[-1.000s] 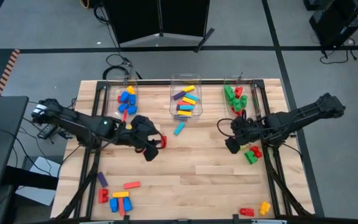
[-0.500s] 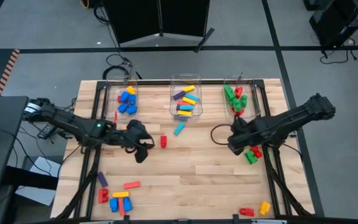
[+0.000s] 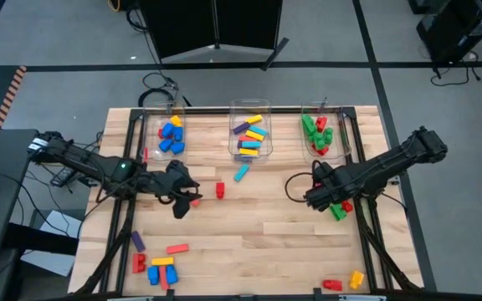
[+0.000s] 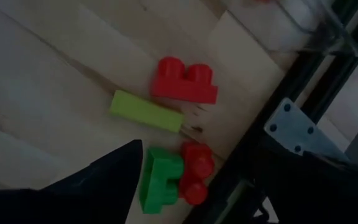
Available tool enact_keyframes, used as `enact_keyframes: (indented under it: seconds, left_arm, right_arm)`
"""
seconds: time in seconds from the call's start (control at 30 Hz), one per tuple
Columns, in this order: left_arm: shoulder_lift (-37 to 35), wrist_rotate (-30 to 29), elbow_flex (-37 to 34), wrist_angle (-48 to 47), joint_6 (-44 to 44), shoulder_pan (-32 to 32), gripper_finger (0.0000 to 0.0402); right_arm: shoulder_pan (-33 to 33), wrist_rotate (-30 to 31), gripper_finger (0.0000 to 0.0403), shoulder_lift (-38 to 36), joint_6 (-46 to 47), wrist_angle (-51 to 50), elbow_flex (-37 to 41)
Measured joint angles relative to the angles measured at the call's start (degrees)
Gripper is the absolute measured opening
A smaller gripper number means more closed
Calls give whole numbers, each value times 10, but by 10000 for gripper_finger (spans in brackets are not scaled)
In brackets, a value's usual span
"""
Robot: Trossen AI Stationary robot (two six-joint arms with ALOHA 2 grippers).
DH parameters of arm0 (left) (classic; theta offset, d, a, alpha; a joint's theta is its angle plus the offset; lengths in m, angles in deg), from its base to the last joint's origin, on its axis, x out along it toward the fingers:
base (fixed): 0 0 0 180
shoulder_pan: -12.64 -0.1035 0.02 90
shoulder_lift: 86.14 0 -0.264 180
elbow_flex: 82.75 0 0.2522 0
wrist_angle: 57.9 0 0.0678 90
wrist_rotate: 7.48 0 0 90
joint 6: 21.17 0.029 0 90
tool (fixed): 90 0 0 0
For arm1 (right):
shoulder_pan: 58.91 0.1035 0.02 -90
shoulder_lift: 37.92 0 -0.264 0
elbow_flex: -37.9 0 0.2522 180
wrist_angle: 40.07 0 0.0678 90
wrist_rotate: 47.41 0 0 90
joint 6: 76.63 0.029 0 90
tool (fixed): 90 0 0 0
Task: Sort blocks by size
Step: Put the red 2 stud game piece into the right transparent bin
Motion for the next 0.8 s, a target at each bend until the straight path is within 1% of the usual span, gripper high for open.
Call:
enact_keyframes:
  seconds: [0.13, 0.27, 0.37, 0.53, 0.7, 0.8]
  left_arm:
    - [0, 0, 0, 0, 0, 0, 212]
    - [0, 0, 0, 2, 0, 0, 212]
    - [0, 0, 0, 2, 0, 0, 212]
    - [0, 0, 0, 2, -1, 0, 212]
    - [1, 0, 0, 3, -1, 0, 212]
    - [1, 0, 0, 3, -1, 0, 212]
  right_arm:
    - [-2, 30, 310, -5, 8, 25, 17]
    - [-18, 17, 302, -29, -6, 92, 67]
    - [-14, 8, 297, -44, -48, 118, 92]
    - [-9, 14, 289, -47, -218, 115, 107]
    - [-11, 15, 277, -44, -432, 131, 147]
    - [-11, 7, 267, -44, -510, 157, 173]
